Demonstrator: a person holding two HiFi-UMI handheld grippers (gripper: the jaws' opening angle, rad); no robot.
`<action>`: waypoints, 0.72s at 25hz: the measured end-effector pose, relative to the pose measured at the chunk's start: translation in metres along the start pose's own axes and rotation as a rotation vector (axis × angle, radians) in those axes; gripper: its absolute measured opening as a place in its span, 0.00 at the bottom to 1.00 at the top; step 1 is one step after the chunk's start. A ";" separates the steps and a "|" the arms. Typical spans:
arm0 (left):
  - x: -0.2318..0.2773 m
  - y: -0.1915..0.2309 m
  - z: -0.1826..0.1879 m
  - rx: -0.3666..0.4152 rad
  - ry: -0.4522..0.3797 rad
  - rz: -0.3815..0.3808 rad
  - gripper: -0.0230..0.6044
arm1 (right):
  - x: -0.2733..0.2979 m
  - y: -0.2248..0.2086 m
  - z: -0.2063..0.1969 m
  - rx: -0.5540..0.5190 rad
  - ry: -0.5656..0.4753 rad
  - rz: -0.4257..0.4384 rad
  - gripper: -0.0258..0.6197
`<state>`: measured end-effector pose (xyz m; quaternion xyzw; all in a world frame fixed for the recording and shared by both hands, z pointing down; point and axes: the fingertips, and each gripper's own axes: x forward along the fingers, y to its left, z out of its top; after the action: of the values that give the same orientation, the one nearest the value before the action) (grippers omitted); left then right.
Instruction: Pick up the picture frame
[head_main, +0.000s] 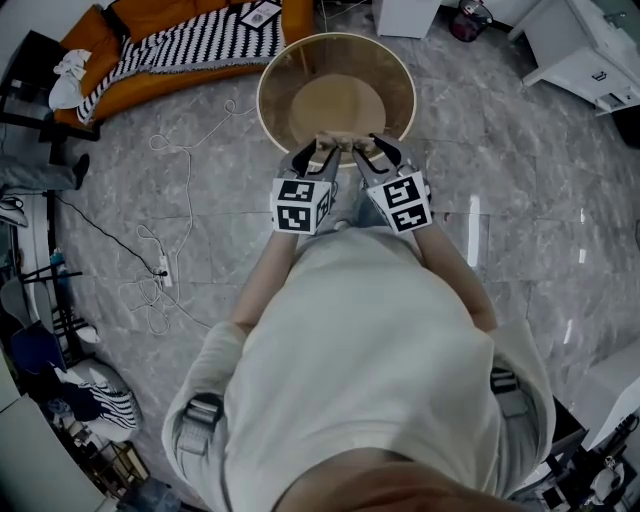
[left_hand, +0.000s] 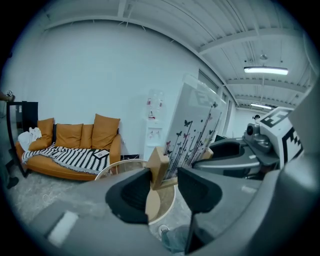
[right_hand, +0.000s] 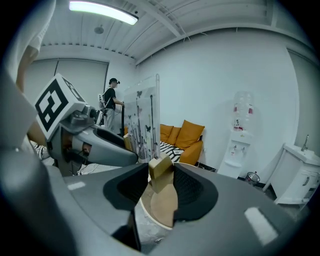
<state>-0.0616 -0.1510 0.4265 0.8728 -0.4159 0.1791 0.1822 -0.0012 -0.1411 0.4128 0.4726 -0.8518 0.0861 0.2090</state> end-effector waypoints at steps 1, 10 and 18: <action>0.000 0.000 0.000 -0.001 0.000 0.000 0.32 | 0.000 0.000 0.000 -0.002 0.001 -0.001 0.28; 0.000 0.005 -0.003 -0.021 0.008 -0.007 0.32 | 0.005 0.003 -0.001 0.004 0.010 0.004 0.28; 0.002 0.009 -0.005 -0.033 0.012 -0.009 0.32 | 0.009 0.003 -0.001 -0.001 0.019 0.009 0.28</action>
<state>-0.0677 -0.1553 0.4335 0.8705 -0.4138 0.1766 0.1996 -0.0072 -0.1459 0.4181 0.4676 -0.8521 0.0911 0.2169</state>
